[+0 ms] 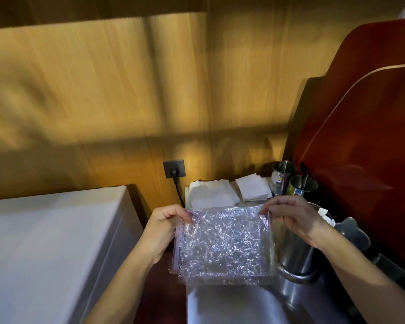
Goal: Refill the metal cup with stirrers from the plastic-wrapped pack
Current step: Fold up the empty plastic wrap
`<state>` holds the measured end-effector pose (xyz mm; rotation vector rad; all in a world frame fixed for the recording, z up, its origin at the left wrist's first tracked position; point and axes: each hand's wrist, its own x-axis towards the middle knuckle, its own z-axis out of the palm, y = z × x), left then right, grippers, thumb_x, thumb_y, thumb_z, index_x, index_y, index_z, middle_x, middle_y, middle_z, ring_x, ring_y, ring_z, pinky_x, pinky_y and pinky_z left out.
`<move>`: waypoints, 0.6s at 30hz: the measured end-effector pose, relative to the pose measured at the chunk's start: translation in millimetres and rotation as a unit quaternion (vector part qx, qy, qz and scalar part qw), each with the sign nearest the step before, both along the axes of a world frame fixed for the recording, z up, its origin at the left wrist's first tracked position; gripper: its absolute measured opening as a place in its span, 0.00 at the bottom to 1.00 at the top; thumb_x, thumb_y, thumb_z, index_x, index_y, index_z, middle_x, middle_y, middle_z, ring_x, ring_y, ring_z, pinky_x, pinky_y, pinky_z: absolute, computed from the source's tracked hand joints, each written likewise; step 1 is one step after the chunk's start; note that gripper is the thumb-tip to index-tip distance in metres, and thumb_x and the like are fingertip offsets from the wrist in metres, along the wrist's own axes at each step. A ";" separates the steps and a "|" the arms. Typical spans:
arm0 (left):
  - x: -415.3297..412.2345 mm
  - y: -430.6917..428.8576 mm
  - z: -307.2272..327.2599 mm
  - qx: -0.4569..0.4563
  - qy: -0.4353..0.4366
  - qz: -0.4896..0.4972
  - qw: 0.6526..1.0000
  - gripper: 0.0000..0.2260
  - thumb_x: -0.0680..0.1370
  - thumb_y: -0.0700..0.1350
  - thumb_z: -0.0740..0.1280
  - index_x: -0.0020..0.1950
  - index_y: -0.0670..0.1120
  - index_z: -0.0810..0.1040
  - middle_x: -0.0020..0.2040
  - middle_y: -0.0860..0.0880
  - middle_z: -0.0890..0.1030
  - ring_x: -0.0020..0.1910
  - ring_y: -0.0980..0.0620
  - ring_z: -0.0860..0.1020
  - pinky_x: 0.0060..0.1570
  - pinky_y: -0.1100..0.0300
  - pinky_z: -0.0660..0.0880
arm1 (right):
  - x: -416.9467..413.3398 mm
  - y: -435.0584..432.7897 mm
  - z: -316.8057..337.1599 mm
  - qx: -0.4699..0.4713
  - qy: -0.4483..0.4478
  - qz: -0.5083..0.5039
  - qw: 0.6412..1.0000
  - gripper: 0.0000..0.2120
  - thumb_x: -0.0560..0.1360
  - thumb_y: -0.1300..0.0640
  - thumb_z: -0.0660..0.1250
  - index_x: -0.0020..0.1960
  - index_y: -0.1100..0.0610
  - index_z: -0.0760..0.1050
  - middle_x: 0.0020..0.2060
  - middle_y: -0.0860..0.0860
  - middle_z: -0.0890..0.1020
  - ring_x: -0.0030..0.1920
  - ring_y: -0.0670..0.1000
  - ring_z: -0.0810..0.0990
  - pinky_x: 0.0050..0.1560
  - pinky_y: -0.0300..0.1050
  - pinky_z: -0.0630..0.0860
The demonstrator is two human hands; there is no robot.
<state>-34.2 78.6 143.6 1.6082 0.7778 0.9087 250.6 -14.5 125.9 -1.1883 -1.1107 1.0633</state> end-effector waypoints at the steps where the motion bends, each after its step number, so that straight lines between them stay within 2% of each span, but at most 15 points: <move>1: -1.0 1.1 -0.7 -0.001 0.010 -0.006 1.000 0.25 0.71 0.22 0.54 0.29 0.46 0.81 0.30 0.51 0.83 0.33 0.55 0.77 0.35 0.68 0.73 | -1.7 0.2 -0.6 0.005 -0.025 -0.010 1.000 0.05 0.64 0.59 0.72 0.39 0.59 0.82 0.35 0.55 0.85 0.37 0.53 0.83 0.40 0.43 0.79; 2: -2.5 2.4 -1.5 -0.004 0.025 -0.021 0.999 0.25 0.71 0.23 0.53 0.30 0.46 0.81 0.32 0.51 0.83 0.33 0.53 0.77 0.35 0.67 0.72 | -4.4 -0.2 0.0 0.006 -0.053 -0.022 0.998 0.07 0.61 0.58 0.75 0.38 0.58 0.80 0.33 0.54 0.84 0.36 0.53 0.82 0.40 0.44 0.80; 5: -5.3 6.3 -5.9 -0.038 0.067 -0.075 0.994 0.22 0.73 0.23 0.53 0.35 0.43 0.81 0.40 0.48 0.84 0.38 0.56 0.80 0.34 0.67 0.74 | -9.4 -0.4 0.7 0.029 -0.100 -0.032 0.994 0.11 0.64 0.69 0.73 0.39 0.58 0.75 0.34 0.54 0.78 0.34 0.50 0.79 0.40 0.46 0.78; 8: -3.4 11.0 -11.7 -0.064 0.065 -0.013 0.996 0.16 0.75 0.25 0.56 0.38 0.42 0.74 0.51 0.39 0.80 0.44 0.50 0.78 0.40 0.62 0.75 | -12.9 -3.1 6.9 0.040 -0.114 -0.007 0.993 0.13 0.67 0.74 0.69 0.42 0.57 0.73 0.33 0.55 0.73 0.34 0.48 0.77 0.37 0.42 0.77; 9: -2.5 11.3 -14.2 -0.067 0.056 0.004 0.996 0.13 0.76 0.27 0.58 0.40 0.44 0.74 0.52 0.39 0.80 0.45 0.50 0.78 0.43 0.61 0.74 | -13.8 -3.7 8.5 0.045 -0.123 0.010 0.991 0.13 0.68 0.74 0.68 0.43 0.57 0.74 0.33 0.56 0.73 0.34 0.48 0.76 0.36 0.40 0.77; 11: 1.0 5.7 -15.0 -0.055 0.063 -0.020 0.996 0.06 0.76 0.36 0.66 0.47 0.48 0.75 0.54 0.46 0.80 0.51 0.52 0.78 0.49 0.61 0.72 | -17.1 -5.7 13.4 0.052 -0.157 0.035 0.986 0.14 0.68 0.73 0.68 0.45 0.56 0.75 0.34 0.54 0.73 0.35 0.47 0.76 0.38 0.38 0.75; 12: 3.9 0.7 -14.8 -0.041 0.093 -0.058 0.993 0.09 0.74 0.43 0.69 0.52 0.52 0.74 0.56 0.51 0.80 0.54 0.55 0.78 0.51 0.63 0.71 | -19.2 -6.6 16.0 0.052 -0.165 0.048 0.984 0.15 0.68 0.73 0.68 0.47 0.56 0.76 0.35 0.52 0.74 0.36 0.46 0.76 0.39 0.38 0.75; 15: 22.5 -14.4 -16.8 0.019 0.184 -0.151 0.971 0.28 0.67 0.57 0.73 0.63 0.60 0.66 0.61 0.59 0.75 0.60 0.63 0.72 0.57 0.68 0.68 | -26.4 -7.6 24.9 0.035 -0.159 0.094 0.982 0.16 0.68 0.73 0.68 0.51 0.58 0.76 0.37 0.51 0.76 0.38 0.48 0.76 0.39 0.44 0.76; 17: 37.4 -23.3 -20.6 0.009 0.191 -0.195 0.962 0.31 0.67 0.54 0.74 0.66 0.57 0.65 0.61 0.55 0.76 0.61 0.60 0.72 0.58 0.69 0.67 | -32.7 -6.5 31.4 0.027 -0.165 0.107 0.980 0.18 0.67 0.74 0.69 0.53 0.59 0.76 0.37 0.50 0.76 0.39 0.48 0.76 0.39 0.45 0.76; 18: 43.1 -26.9 -23.1 -0.008 0.175 -0.214 0.961 0.27 0.68 0.50 0.75 0.64 0.53 0.68 0.59 0.52 0.78 0.59 0.58 0.75 0.58 0.67 0.69 | -35.7 -5.3 34.2 0.024 -0.169 0.109 0.979 0.18 0.67 0.74 0.69 0.53 0.59 0.76 0.37 0.50 0.76 0.39 0.49 0.76 0.40 0.45 0.76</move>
